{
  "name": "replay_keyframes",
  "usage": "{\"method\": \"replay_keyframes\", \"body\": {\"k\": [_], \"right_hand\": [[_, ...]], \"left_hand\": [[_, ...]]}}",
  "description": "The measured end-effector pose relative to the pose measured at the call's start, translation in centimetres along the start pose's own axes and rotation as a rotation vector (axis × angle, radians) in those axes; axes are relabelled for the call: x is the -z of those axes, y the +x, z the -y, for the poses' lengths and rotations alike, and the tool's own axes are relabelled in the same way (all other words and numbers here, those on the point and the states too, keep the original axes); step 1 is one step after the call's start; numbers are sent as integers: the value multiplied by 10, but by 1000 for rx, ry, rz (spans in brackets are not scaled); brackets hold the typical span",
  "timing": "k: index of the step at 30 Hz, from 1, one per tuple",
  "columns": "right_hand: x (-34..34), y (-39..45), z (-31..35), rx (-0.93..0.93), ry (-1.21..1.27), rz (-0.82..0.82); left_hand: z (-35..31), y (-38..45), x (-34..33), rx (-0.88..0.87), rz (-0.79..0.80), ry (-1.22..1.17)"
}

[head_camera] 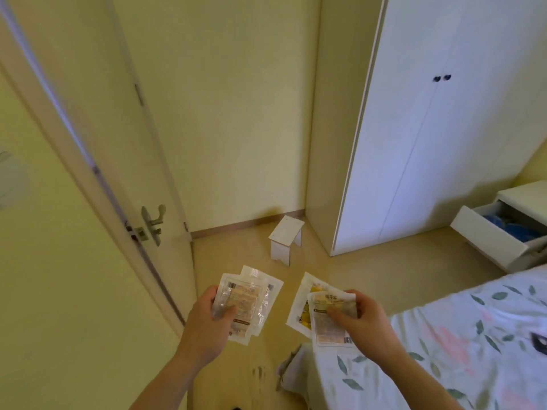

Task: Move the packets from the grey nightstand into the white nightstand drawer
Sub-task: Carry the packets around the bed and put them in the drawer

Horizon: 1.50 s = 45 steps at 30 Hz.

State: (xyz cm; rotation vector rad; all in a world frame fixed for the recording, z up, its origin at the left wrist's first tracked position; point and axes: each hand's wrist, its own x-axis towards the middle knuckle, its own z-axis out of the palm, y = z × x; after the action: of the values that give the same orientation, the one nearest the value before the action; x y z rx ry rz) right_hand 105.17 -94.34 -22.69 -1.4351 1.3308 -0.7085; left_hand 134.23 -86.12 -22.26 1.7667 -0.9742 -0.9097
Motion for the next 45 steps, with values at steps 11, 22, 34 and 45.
{"method": "replay_keyframes", "body": {"k": [11,22,34,45], "right_hand": [[7,130,8,-171,129,-375],[56,321,-4,-266,303,-565],[188,477,22,-255,291,-709],[302,601,6,-332,263,-995]], "left_hand": [[-66,242,-49,-120,333,111],[-134,434,-159,-145,536,176],[-232,597,-313,-207,659,209],[-301,732,-492,-286,946,192]]}}
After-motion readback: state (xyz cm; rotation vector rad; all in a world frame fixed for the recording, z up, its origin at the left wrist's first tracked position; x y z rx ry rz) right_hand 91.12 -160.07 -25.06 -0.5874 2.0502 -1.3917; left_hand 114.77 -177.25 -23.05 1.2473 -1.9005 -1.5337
